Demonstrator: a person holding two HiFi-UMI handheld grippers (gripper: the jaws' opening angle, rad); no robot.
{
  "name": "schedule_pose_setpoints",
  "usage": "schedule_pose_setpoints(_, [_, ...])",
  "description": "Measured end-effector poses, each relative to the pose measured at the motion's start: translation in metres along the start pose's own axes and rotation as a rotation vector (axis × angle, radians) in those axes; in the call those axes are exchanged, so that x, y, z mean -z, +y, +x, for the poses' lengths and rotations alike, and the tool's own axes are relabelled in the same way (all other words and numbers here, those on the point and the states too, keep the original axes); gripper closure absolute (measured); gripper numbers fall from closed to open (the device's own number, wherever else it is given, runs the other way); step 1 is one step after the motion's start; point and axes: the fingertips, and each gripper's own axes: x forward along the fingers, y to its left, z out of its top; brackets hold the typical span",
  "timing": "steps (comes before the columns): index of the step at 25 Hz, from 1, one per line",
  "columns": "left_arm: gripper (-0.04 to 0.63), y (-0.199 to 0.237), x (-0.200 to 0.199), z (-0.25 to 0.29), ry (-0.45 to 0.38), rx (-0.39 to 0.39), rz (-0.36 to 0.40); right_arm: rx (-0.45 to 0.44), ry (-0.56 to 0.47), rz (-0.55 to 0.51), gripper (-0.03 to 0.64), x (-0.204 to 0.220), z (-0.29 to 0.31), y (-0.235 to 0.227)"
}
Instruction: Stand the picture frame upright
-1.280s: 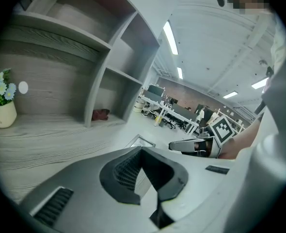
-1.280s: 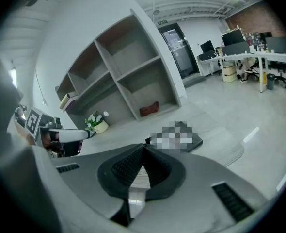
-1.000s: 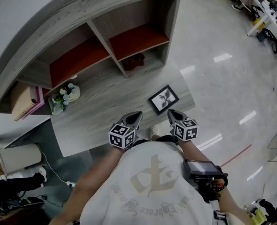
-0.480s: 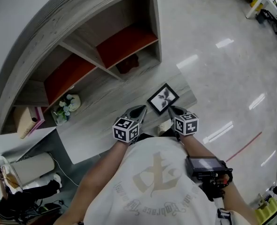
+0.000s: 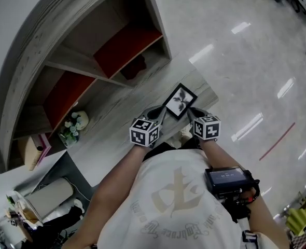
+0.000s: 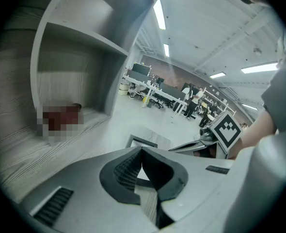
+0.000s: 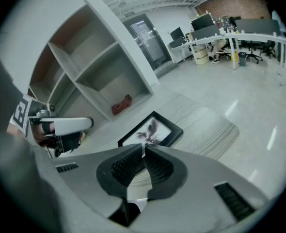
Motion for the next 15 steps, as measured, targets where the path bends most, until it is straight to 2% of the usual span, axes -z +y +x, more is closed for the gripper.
schedule_pose_setpoints(3, [0.592, 0.007, 0.004, 0.014, 0.044, 0.003, 0.005, 0.029, -0.001, 0.035, 0.586, 0.003, 0.001, -0.006])
schedule_pose_setpoints(5, [0.59, 0.014, 0.008, 0.024, 0.07, 0.006, 0.009, 0.045, 0.005, 0.063, 0.54, 0.004, 0.006, -0.01])
schedule_pose_setpoints(6, [0.565, 0.017, 0.009, 0.03, 0.081, 0.009, 0.011, 0.051, 0.005, 0.077, 0.538, 0.003, 0.008, -0.012])
schedule_pose_setpoints(8, [0.56, 0.02, 0.013, 0.041, 0.111, 0.011, 0.022, 0.066, 0.003, 0.106, 0.538, 0.001, 0.009, -0.018])
schedule_pose_setpoints(10, [0.56, 0.026, 0.02, 0.051, 0.147, 0.002, 0.053, 0.076, 0.009, 0.138, 0.494, 0.003, 0.013, -0.021])
schedule_pose_setpoints(12, [0.524, 0.035, 0.027, 0.06, 0.179, -0.007, 0.086, 0.089, 0.015, 0.164, 0.448, 0.003, 0.02, -0.024])
schedule_pose_setpoints(15, [0.496, 0.045, 0.033, 0.073, 0.208, -0.017, 0.107, 0.125, 0.021, 0.166, 0.448, 0.0, 0.025, -0.028])
